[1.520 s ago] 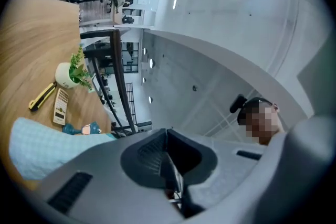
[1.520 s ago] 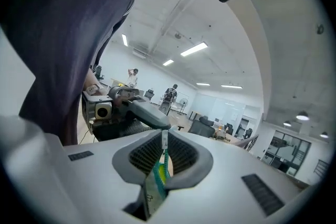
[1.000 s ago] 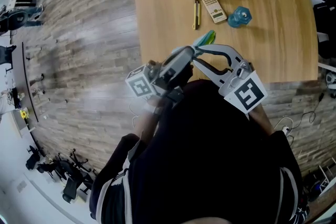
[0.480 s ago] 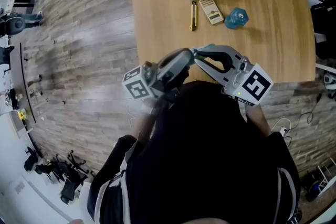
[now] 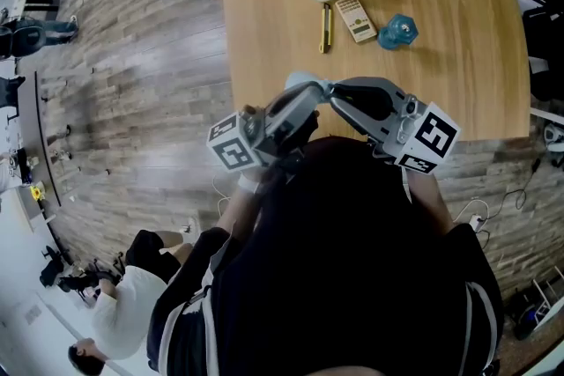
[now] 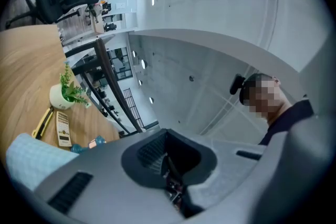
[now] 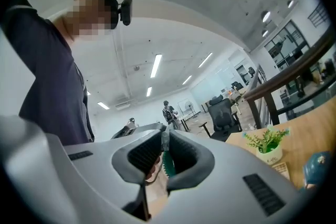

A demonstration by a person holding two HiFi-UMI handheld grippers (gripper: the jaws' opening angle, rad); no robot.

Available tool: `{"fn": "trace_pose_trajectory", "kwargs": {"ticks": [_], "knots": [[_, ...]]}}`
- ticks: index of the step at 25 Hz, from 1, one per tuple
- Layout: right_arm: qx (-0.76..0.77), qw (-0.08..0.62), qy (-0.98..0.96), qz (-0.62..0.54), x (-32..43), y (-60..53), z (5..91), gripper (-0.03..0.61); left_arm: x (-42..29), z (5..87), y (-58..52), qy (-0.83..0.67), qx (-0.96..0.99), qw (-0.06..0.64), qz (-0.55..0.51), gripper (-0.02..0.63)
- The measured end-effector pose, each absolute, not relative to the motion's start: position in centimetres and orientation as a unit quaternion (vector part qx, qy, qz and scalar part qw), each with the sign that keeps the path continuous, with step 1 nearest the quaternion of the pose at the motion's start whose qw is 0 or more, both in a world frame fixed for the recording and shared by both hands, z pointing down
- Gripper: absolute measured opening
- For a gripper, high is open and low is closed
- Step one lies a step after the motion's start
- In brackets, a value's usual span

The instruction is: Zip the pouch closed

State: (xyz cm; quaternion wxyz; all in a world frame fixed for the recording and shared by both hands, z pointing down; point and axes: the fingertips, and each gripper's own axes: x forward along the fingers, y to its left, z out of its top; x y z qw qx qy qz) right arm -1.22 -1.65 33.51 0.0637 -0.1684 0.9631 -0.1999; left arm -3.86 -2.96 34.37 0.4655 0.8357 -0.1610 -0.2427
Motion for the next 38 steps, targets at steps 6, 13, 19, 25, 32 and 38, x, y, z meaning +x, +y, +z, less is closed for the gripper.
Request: {"fn": "trace_pose_trajectory", "kwargs": {"ticks": [6,13,19,25,32,38], "knots": [[-0.221,0.049,0.956,-0.188,-1.9,-1.9,33.7,0.054,-4.4,34.2,-3.0,-0.193,0.851,0.425,-0.243,0.002],[-0.253,0.061,0.945,-0.199,-2.1,-2.2,33.6,0.054,-4.7,33.8,-3.0,-0.214,0.863,0.391,-0.237,0.002],[-0.288,0.026,0.945,-0.154,-2.5,-2.1,33.6,0.063,-4.9,33.8,-2.9,-0.232,0.871,0.369,-0.227,0.002],[-0.286,0.006,0.953,-0.104,-2.8,-1.6,32.9,0.063,-4.6,33.1,-2.4,-0.229,0.899,0.323,-0.185,0.002],[-0.252,-0.055,0.966,-0.024,-3.0,-0.8,32.9,0.049,-4.4,32.8,-2.0,-0.212,0.919,0.3,-0.143,0.002],[-0.253,-0.001,0.966,-0.061,-2.3,-0.7,32.2,0.046,-5.0,32.7,-2.4,-0.214,0.905,0.329,-0.164,0.001]]}}
